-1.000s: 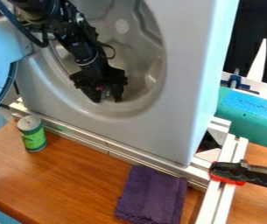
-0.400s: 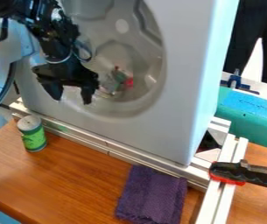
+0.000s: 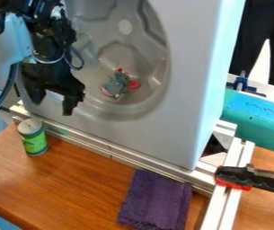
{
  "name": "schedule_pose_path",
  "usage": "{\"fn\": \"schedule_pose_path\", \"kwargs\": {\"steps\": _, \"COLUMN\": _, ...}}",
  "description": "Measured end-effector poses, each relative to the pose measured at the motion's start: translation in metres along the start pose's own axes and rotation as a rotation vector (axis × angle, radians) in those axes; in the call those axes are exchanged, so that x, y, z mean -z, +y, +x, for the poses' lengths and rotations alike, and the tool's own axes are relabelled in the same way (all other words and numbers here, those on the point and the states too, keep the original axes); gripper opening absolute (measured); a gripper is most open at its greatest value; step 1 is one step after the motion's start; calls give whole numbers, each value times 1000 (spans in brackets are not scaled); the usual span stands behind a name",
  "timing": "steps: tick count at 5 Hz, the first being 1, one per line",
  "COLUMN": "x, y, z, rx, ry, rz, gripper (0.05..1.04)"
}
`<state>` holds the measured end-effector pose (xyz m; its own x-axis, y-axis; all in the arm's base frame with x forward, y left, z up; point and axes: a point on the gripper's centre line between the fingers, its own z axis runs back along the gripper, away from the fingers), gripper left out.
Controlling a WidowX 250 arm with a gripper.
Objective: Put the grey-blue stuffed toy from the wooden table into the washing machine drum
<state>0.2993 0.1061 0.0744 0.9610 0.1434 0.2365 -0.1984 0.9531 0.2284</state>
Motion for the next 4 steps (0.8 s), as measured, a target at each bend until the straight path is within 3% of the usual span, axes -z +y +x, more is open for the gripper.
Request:
{"fn": "schedule_pose_path", "kwargs": {"steps": 1, "x": 20, "y": 14, "z": -11, "rx": 53, "ry": 82, "rz": 62, "gripper": 1001}}
{"fn": "schedule_pose_path", "kwargs": {"steps": 2, "x": 27, "y": 27, "z": -17, "rx": 50, "ry": 101, "rz": 61, "gripper": 1001}}
{"fn": "schedule_pose_path", "kwargs": {"steps": 3, "x": 42, "y": 27, "z": -34, "rx": 130, "ry": 187, "rz": -41, "gripper": 1001}}
{"fn": "schedule_pose_path", "kwargs": {"steps": 4, "x": 43, "y": 30, "z": -34, "rx": 124, "ry": 188, "rz": -47, "gripper": 1001}}
